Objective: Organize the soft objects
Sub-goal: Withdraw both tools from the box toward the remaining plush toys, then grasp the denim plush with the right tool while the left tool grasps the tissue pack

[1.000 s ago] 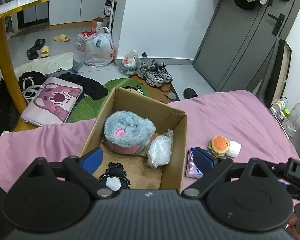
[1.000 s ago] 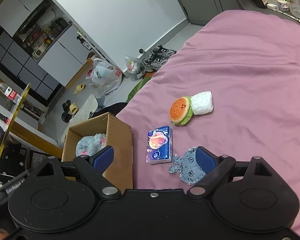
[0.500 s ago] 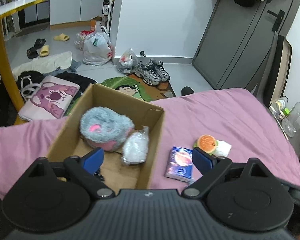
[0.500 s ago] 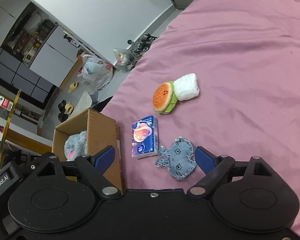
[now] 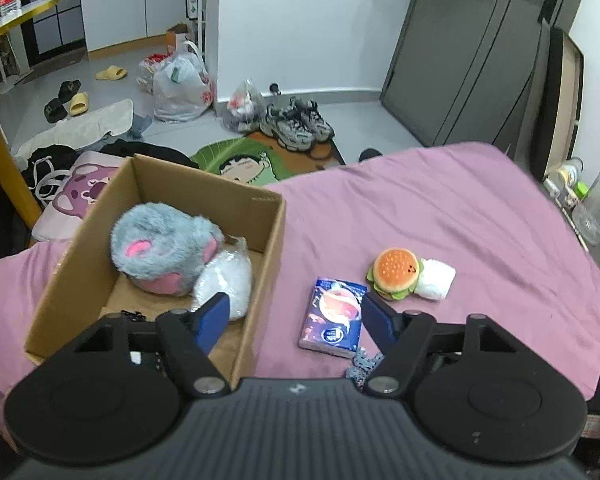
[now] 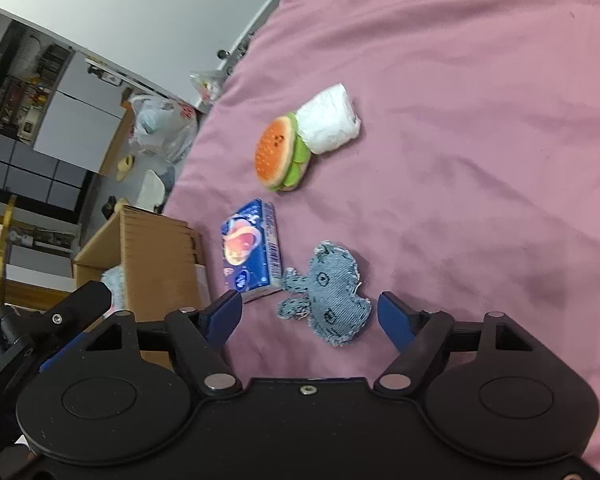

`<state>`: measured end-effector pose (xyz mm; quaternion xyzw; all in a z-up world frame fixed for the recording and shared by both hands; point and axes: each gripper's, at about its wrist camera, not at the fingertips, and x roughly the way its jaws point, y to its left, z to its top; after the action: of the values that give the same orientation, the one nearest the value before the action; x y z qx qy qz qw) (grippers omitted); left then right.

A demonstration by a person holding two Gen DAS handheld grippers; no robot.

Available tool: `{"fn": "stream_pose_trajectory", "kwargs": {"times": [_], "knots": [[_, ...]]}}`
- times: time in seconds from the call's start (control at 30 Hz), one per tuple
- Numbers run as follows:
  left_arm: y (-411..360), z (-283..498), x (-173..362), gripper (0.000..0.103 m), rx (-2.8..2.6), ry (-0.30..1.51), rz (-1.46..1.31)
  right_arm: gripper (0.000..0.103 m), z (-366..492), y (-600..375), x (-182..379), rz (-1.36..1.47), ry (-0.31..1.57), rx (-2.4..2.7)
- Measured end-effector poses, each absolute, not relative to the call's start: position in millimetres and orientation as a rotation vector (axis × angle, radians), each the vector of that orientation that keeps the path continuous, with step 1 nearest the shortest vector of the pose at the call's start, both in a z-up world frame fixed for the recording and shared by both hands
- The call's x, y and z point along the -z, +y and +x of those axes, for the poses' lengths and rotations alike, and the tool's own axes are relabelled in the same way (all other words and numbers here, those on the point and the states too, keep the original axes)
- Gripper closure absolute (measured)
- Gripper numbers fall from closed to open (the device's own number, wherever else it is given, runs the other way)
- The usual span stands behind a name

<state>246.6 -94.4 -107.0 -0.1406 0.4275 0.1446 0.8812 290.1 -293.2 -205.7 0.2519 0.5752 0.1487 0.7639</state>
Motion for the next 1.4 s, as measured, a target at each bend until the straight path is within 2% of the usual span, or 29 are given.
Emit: {"fn": "stream_pose_trajectory", "kwargs": {"times": [0.1, 0.2, 0.27, 0.93, 1.4], "knots": [[-101.9, 253.7, 110.1, 0.035, -0.294, 0.896, -0.275, 0.037, 293.7, -289.0, 212.2, 0.517, 1.269, -0.310], [-108.5, 262.8, 112.7, 0.035, -0.284, 0.903, -0.268, 0.055, 295.9, -279.1, 221.5, 0.468, 1.306, -0.326], [-113.3, 268.1, 113.5, 0.035, -0.282, 0.903, -0.262, 0.084, 297.3, -274.5, 227.3, 0.464, 1.346, -0.357], [-142.2, 310.3, 158.0, 0.035, -0.240, 1.020, -0.190, 0.085, 294.0, -334.0, 220.8, 0.621, 1.231, -0.148], [-136.8, 338.1, 201.0, 0.034, -0.280, 1.150, -0.170, 0.084, 297.5, -330.9, 221.5, 0.618, 1.228, -0.144]]}}
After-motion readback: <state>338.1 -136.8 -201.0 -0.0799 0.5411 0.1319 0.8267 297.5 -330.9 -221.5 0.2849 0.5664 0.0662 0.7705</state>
